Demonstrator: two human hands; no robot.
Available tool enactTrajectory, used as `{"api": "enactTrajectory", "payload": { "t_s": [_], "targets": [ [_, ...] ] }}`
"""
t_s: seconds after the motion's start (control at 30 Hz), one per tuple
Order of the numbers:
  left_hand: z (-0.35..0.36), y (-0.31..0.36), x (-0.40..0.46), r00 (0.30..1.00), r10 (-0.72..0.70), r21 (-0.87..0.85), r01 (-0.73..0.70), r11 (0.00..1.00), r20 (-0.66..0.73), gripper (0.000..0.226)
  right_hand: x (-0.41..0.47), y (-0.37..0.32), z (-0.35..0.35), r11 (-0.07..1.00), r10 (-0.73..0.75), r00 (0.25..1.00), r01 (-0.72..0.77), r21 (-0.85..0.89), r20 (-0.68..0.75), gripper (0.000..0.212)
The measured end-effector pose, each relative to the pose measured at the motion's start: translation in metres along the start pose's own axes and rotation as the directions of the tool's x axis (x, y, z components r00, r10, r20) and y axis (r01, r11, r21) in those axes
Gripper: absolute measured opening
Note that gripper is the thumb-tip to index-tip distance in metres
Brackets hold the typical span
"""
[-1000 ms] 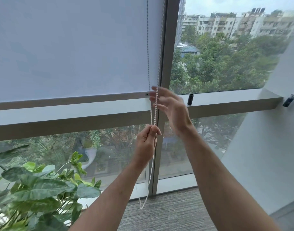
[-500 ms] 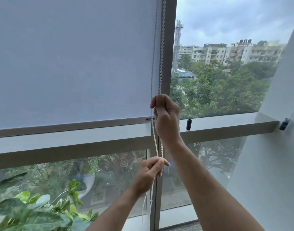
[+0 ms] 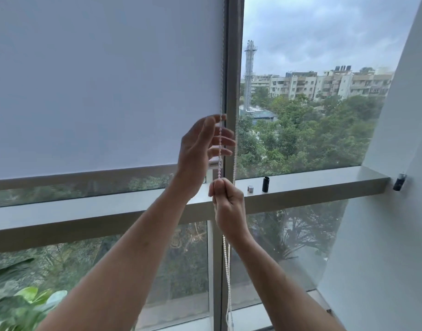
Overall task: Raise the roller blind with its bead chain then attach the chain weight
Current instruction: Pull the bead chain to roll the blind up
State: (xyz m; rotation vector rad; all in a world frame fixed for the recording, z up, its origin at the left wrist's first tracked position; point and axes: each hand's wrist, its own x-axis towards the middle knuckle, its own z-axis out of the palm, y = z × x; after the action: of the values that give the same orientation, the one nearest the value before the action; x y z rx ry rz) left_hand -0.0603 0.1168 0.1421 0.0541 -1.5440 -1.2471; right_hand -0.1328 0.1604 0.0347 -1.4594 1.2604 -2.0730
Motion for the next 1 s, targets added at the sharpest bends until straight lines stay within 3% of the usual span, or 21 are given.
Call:
{"api": "enactTrajectory", "payload": {
  "t_s": [0.07,0.13,0.2,0.3,0.4,0.5,0.6,0.77,0.93,1.0],
  "targets": [
    [0.015,0.004,0.006,0.999,-0.048,-0.008,0.048,0.999,-0.002,0.029,-0.006,0.008,-0.002,1.000,0.012,1.000,-0.012,-0.015,0.000,0.037],
    [0.024,0.000,0.005,0.991,-0.087,0.007,0.088,0.996,-0.102,0.029,-0.010,0.012,-0.004,1.000,0.020,1.000,-0.020,-0.016,0.020,0.039],
    [0.029,-0.008,0.001,0.980,-0.057,0.057,0.069,0.996,-0.192,0.031,-0.011,0.016,-0.006,0.998,0.058,0.997,-0.059,0.019,0.055,0.041],
    [0.031,-0.017,-0.009,0.975,-0.003,0.128,0.032,0.991,-0.221,0.030,-0.010,0.020,-0.014,0.975,0.172,0.969,-0.194,0.109,0.179,0.041],
    [0.026,-0.027,-0.017,0.973,0.004,0.200,0.043,0.979,-0.230,0.030,0.001,0.019,-0.035,0.957,0.278,0.888,-0.289,-0.024,0.368,0.046],
    [0.018,-0.038,-0.026,0.968,0.012,0.246,0.052,0.968,-0.251,0.029,0.018,0.013,-0.050,0.929,0.369,0.856,-0.337,-0.151,0.362,0.055],
    [0.015,-0.045,-0.034,0.967,0.017,0.238,0.046,0.970,-0.255,0.028,0.042,-0.007,-0.046,0.966,0.252,0.933,-0.229,-0.117,0.257,0.060],
    [0.013,-0.056,-0.049,0.969,0.010,0.246,0.053,0.968,-0.248,0.031,0.088,-0.070,-0.019,0.986,0.026,0.992,-0.046,0.163,0.126,0.041],
    [0.011,-0.062,-0.059,0.967,-0.012,0.244,0.076,0.967,-0.254,0.029,0.120,-0.123,0.005,0.969,-0.004,0.983,-0.041,0.245,0.181,0.037],
    [0.013,-0.061,-0.061,0.972,-0.023,0.229,0.079,0.970,-0.235,0.029,0.124,-0.128,0.017,0.979,-0.013,0.996,-0.006,0.206,0.093,0.038]
  ]
}}
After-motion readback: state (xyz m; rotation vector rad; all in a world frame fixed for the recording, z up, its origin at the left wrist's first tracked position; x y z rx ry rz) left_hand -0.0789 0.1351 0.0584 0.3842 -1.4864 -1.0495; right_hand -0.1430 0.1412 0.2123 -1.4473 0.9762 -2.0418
